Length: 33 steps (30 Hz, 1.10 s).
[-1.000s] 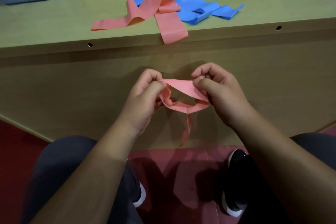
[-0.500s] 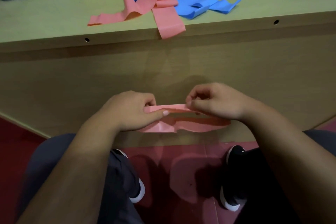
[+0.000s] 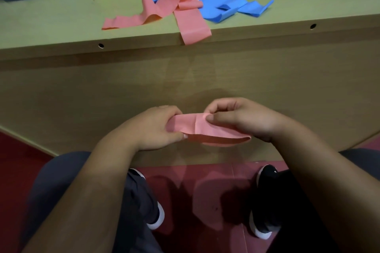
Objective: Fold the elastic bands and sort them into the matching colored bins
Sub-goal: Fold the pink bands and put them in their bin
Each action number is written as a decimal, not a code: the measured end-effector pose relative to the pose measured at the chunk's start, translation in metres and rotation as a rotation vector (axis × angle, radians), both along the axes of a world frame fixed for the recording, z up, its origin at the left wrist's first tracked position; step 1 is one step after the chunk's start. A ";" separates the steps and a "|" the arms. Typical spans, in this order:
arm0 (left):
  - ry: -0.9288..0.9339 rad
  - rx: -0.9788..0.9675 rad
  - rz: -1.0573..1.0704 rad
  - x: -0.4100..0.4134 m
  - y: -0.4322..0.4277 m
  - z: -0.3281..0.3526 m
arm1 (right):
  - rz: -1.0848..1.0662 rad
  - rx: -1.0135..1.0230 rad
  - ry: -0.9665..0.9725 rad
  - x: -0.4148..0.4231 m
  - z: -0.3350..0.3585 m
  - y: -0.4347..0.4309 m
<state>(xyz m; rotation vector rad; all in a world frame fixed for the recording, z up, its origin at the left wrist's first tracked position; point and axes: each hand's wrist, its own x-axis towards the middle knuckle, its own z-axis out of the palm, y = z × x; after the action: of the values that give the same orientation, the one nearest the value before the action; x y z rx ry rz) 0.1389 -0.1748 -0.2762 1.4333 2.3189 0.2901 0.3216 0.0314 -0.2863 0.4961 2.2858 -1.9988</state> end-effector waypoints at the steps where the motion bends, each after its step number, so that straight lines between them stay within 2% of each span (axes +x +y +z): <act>1: -0.043 0.038 0.012 0.001 0.000 0.000 | -0.009 -0.032 0.010 0.000 0.000 -0.001; 6: -0.209 0.170 0.053 0.006 -0.001 0.004 | -0.061 -0.033 0.048 -0.002 0.001 -0.006; 9: -0.458 0.281 0.071 0.010 -0.001 0.000 | -0.068 0.031 0.030 -0.003 0.001 -0.008; 11: -0.554 0.387 0.140 0.018 0.003 -0.002 | -0.081 0.053 0.022 -0.003 0.002 -0.009; 18: -0.637 0.515 0.372 0.035 0.018 -0.007 | -0.076 0.059 0.095 -0.003 -0.001 -0.017; 22: -0.644 0.540 0.401 0.032 0.019 -0.007 | -0.111 0.114 0.072 -0.003 0.000 -0.020; 27: -0.611 0.548 0.422 0.034 0.020 -0.005 | -0.127 0.038 0.055 -0.004 0.002 -0.024; 33: -0.599 0.570 0.410 0.034 0.019 -0.003 | -0.096 0.276 0.005 -0.008 -0.011 -0.019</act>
<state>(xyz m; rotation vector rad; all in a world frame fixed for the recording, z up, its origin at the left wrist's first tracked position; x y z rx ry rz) 0.1726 -0.1557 -0.2787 0.8679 2.0564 1.3791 0.3134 0.0123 -0.2972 0.6311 2.6023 -1.7294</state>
